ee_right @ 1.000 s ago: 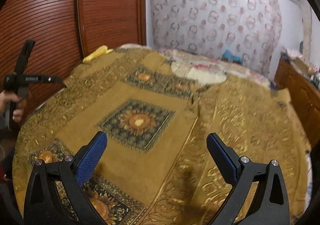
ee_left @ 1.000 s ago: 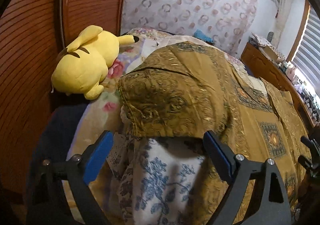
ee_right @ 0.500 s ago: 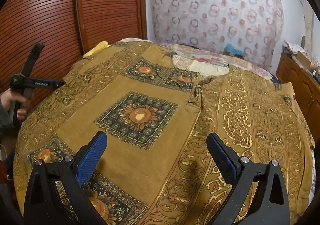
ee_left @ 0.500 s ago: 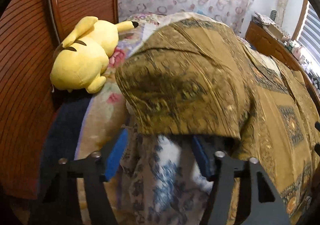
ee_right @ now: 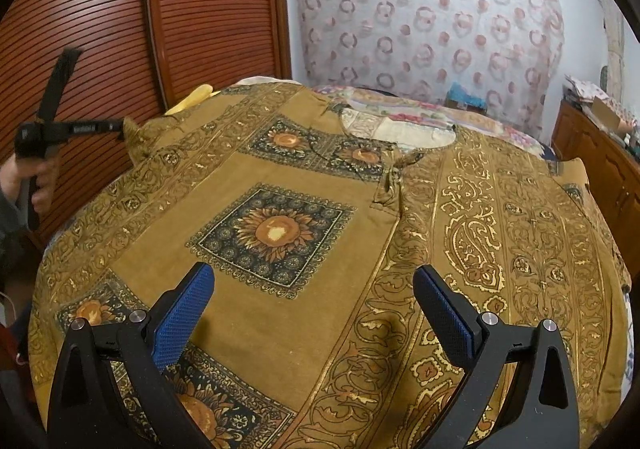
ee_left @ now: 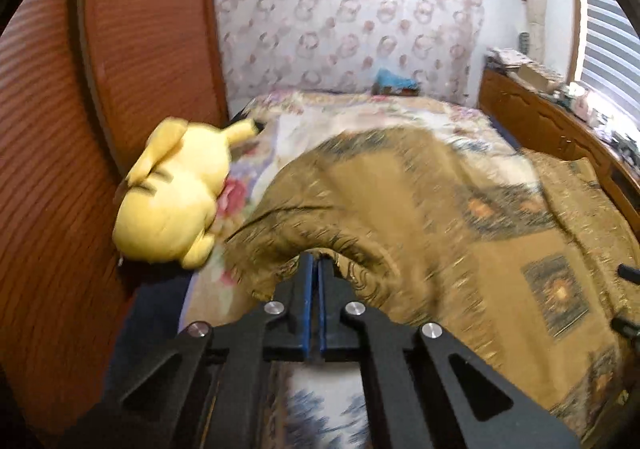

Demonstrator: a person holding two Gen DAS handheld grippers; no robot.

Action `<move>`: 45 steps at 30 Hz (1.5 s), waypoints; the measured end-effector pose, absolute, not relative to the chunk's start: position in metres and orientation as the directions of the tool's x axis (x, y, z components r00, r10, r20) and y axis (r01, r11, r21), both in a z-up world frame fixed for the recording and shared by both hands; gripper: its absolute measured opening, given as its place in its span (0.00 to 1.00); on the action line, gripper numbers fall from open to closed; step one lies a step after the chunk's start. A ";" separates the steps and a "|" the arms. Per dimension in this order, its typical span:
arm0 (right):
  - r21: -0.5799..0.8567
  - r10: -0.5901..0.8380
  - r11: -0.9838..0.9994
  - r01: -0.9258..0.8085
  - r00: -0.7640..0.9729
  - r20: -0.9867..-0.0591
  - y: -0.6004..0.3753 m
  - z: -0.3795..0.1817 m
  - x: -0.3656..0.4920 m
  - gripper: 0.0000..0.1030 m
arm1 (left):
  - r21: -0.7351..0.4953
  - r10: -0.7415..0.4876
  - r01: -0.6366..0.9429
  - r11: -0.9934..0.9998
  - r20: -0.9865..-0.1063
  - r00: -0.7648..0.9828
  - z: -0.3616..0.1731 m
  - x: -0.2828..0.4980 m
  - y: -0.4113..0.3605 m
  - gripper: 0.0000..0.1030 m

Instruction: Fold small clothes

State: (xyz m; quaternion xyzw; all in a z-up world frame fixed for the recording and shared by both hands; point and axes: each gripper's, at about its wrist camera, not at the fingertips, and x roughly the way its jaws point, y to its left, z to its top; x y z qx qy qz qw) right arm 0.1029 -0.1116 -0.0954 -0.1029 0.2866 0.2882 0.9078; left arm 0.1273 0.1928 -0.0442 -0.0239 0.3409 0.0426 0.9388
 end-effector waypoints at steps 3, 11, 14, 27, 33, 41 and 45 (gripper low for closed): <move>-0.023 0.463 0.813 -0.581 0.671 -0.579 -0.112 -0.095 0.103 0.99 | 0.000 0.012 -0.015 1.000 -0.615 0.788 -0.022 0.134 0.161 0.00; -0.022 0.460 0.819 -0.574 0.678 -0.573 -0.111 -0.096 0.102 0.99 | 0.038 -0.142 0.210 0.977 -0.617 0.774 0.000 0.127 0.076 0.08; -0.023 0.459 0.819 -0.573 0.679 -0.573 -0.111 -0.096 0.101 0.99 | -0.011 -0.190 0.239 0.971 -0.642 0.742 -0.006 0.124 0.077 0.19; -0.023 0.459 0.819 -0.574 0.679 -0.573 -0.111 -0.096 0.101 0.99 | -0.089 -0.170 0.147 0.985 -0.651 0.740 -0.022 0.108 0.119 0.60; -0.014 0.467 0.815 -0.579 0.671 -0.575 -0.112 -0.095 0.100 0.99 | -0.086 -0.119 0.083 0.993 -0.702 0.702 -0.062 0.115 0.130 0.60; 0.004 0.513 0.774 -0.633 0.625 -0.588 -0.103 -0.078 0.113 0.96 | -0.085 -0.094 0.045 0.995 -0.752 0.653 -0.093 0.116 0.150 0.61; -0.008 0.552 0.734 -0.679 0.604 -0.576 -0.082 -0.062 0.125 0.91 | -0.073 -0.070 0.021 0.997 -0.773 0.631 -0.108 0.117 0.155 0.61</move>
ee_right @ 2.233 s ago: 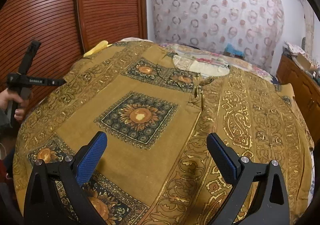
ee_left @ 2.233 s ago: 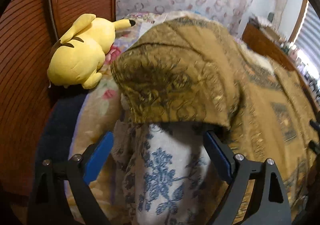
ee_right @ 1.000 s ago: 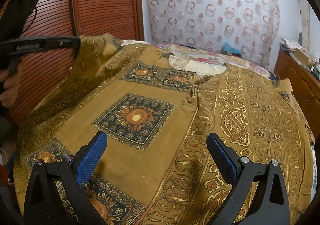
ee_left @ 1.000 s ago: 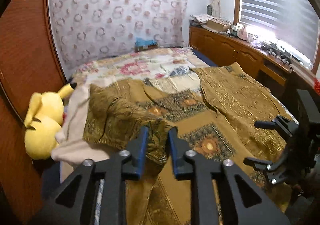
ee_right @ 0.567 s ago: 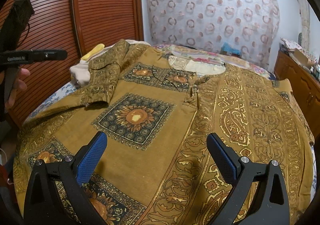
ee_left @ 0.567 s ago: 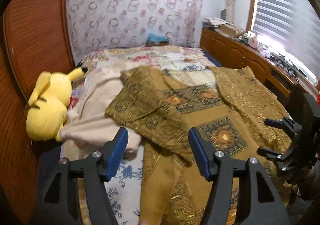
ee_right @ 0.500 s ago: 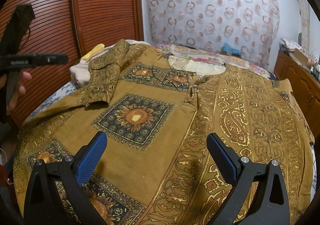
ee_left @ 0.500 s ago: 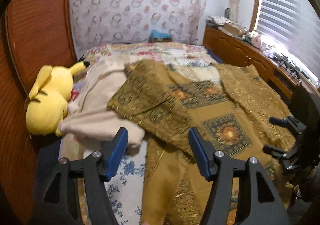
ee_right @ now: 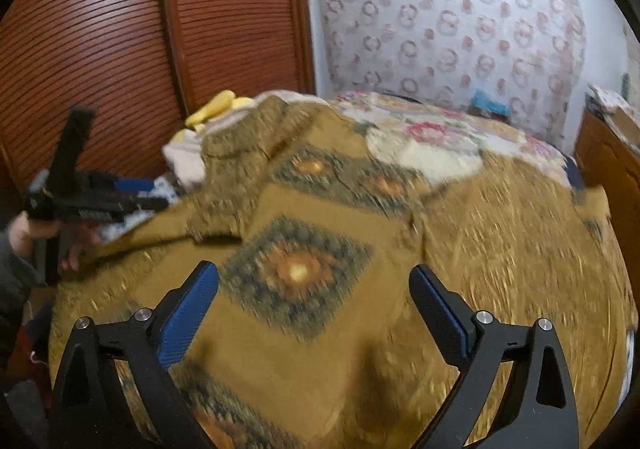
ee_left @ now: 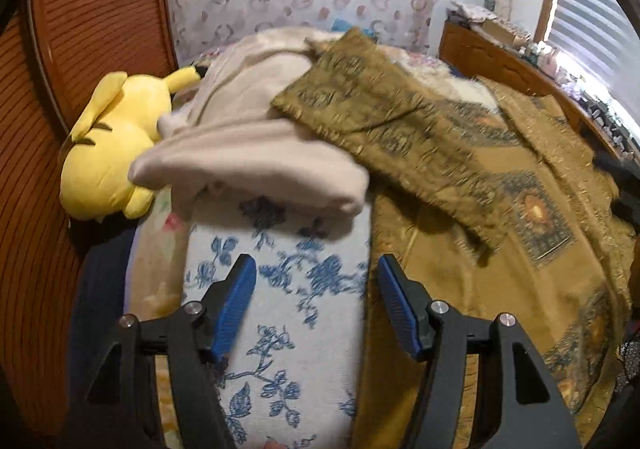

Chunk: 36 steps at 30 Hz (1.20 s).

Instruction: Fold small clothes

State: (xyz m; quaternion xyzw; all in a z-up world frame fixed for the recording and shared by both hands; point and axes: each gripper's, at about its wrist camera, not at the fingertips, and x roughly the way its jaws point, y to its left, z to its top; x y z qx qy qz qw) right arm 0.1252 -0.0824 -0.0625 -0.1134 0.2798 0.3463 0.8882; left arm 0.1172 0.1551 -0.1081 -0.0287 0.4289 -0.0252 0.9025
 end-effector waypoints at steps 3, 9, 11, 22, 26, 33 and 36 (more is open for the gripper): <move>-0.006 0.583 0.697 -0.717 0.571 -0.578 -0.059 -0.052 0.139 0.87 | -0.060 -0.066 0.030 0.998 -0.765 0.641 -0.109 0.116 0.153 0.62; 0.055 0.655 0.600 -0.798 0.451 -0.606 0.002 -0.049 0.171 0.72 | -0.071 -0.076 0.034 0.997 -0.762 0.643 -0.110 0.116 0.158 0.63; 0.071 0.663 0.572 -0.817 0.410 -0.626 0.025 -0.055 0.180 0.62 | -0.074 -0.080 0.036 0.997 -0.761 0.644 -0.110 0.115 0.159 0.63; -0.043 0.554 0.525 -0.850 0.379 -0.741 0.102 -0.096 0.194 0.57 | -0.083 -0.087 0.037 0.996 -0.755 0.650 -0.110 0.112 0.159 0.63; -0.078 0.508 0.541 -0.837 0.399 -0.763 0.107 -0.110 0.199 0.49 | -0.083 -0.087 0.037 0.996 -0.755 0.650 -0.109 0.113 0.162 0.63; -0.036 0.552 0.549 -0.835 0.394 -0.735 0.094 -0.101 0.202 0.05 | -0.081 -0.085 0.037 0.996 -0.755 0.650 -0.110 0.113 0.162 0.64; 0.003 0.596 0.581 -0.814 0.424 -0.682 0.077 -0.082 0.202 0.05 | -0.082 -0.086 0.036 0.996 -0.755 0.650 -0.110 0.113 0.162 0.64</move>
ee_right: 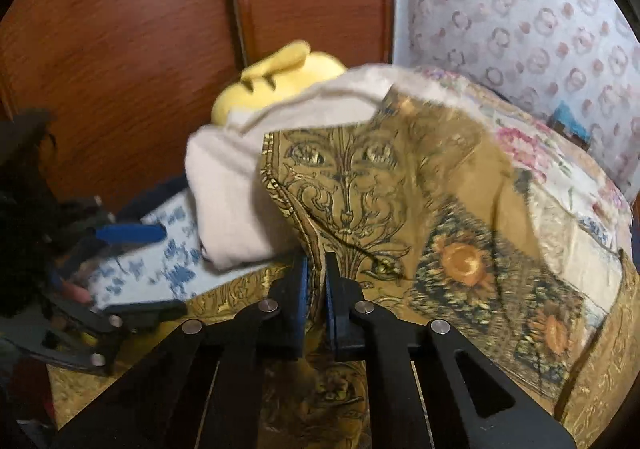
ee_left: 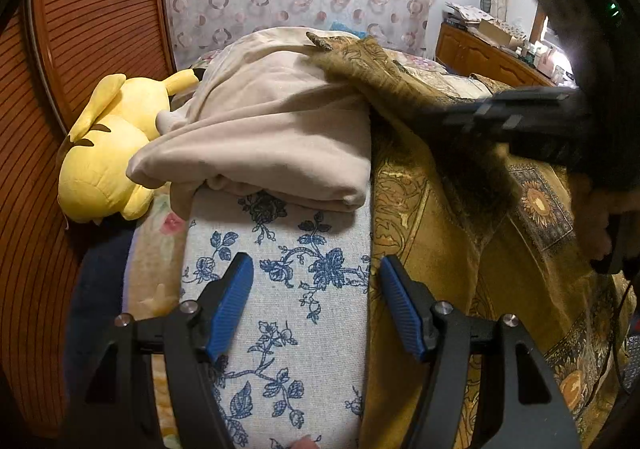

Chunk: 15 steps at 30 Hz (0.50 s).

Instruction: Fold small clothes

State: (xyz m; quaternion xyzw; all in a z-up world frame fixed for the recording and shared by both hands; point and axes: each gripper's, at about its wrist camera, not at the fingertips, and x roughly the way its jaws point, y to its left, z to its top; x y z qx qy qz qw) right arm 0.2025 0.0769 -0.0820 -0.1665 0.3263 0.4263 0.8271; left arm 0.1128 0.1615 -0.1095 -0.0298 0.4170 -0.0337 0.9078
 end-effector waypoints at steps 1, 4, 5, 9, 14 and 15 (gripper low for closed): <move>0.016 0.609 0.594 -0.804 0.437 -0.662 0.070 -0.075 0.203 0.05 | -0.082 -0.086 0.036 0.996 -0.755 0.650 -0.110 0.113 0.161 0.64; 0.065 0.629 0.647 -0.760 0.484 -0.608 0.042 -0.056 0.207 0.05 | -0.081 -0.085 0.036 0.996 -0.755 0.650 -0.110 0.113 0.162 0.64; 0.061 0.616 0.675 -0.735 0.517 -0.595 0.033 -0.051 0.209 0.05 | -0.081 -0.085 0.036 0.996 -0.756 0.650 -0.109 0.113 0.162 0.64; 0.070 0.543 0.759 -0.647 0.571 -0.616 -0.009 -0.045 0.220 0.05 | -0.080 -0.085 0.036 0.996 -0.756 0.649 -0.109 0.113 0.162 0.64; 0.035 0.473 0.789 -0.614 0.569 -0.672 -0.042 -0.055 0.223 0.38 | -0.079 -0.083 0.036 0.996 -0.756 0.649 -0.109 0.113 0.161 0.64; 0.030 0.464 0.788 -0.615 0.561 -0.686 -0.049 -0.058 0.223 0.39 | -0.078 -0.082 0.036 0.996 -0.756 0.650 -0.109 0.113 0.161 0.64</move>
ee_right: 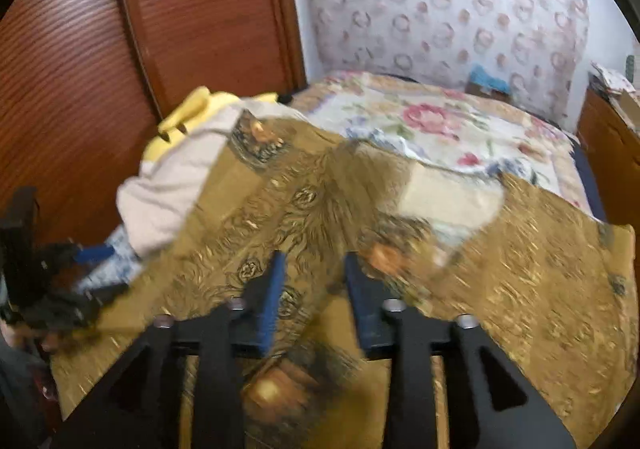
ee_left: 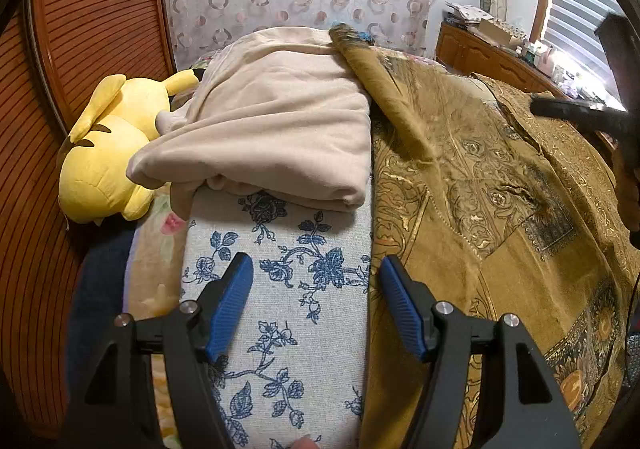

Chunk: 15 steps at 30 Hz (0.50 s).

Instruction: Fold small clothes

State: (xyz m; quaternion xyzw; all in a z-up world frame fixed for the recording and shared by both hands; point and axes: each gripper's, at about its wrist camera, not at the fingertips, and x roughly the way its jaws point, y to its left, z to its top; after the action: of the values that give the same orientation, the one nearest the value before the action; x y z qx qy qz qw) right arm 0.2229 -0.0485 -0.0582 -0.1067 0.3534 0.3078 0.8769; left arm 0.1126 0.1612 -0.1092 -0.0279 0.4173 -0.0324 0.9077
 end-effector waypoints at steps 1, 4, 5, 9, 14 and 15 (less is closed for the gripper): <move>0.023 0.453 0.791 -0.612 0.560 -0.693 -0.058 -0.061 0.222 0.39 | -0.076 -0.081 0.035 0.996 -0.756 0.650 -0.109 0.112 0.161 0.64; 0.021 0.449 0.796 -0.605 0.566 -0.692 -0.082 -0.064 0.213 0.39 | -0.071 -0.077 0.035 0.997 -0.755 0.651 -0.108 0.112 0.160 0.64; 0.024 0.450 0.797 -0.603 0.568 -0.689 -0.090 -0.065 0.210 0.39 | -0.072 -0.077 0.035 0.997 -0.755 0.651 -0.108 0.112 0.159 0.64; 0.027 0.436 0.813 -0.582 0.577 -0.690 -0.135 -0.068 0.199 0.41 | -0.046 -0.056 0.033 0.998 -0.754 0.654 -0.104 0.110 0.155 0.64; -0.054 0.349 0.844 -0.534 0.622 -0.701 -0.183 -0.081 0.173 0.51 | -0.071 -0.102 0.073 0.995 -0.702 0.705 -0.077 0.096 0.138 0.64; -0.061 0.336 0.849 -0.524 0.627 -0.703 -0.189 -0.084 0.170 0.51 | -0.070 -0.108 0.083 0.994 -0.695 0.711 -0.073 0.095 0.133 0.64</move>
State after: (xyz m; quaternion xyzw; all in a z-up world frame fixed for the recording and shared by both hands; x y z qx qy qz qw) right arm 0.1701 -0.1894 -0.0835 -0.1311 0.3583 0.2410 0.8924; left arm 0.0951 0.1334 -0.0726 -0.0168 0.3766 -0.0517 0.9248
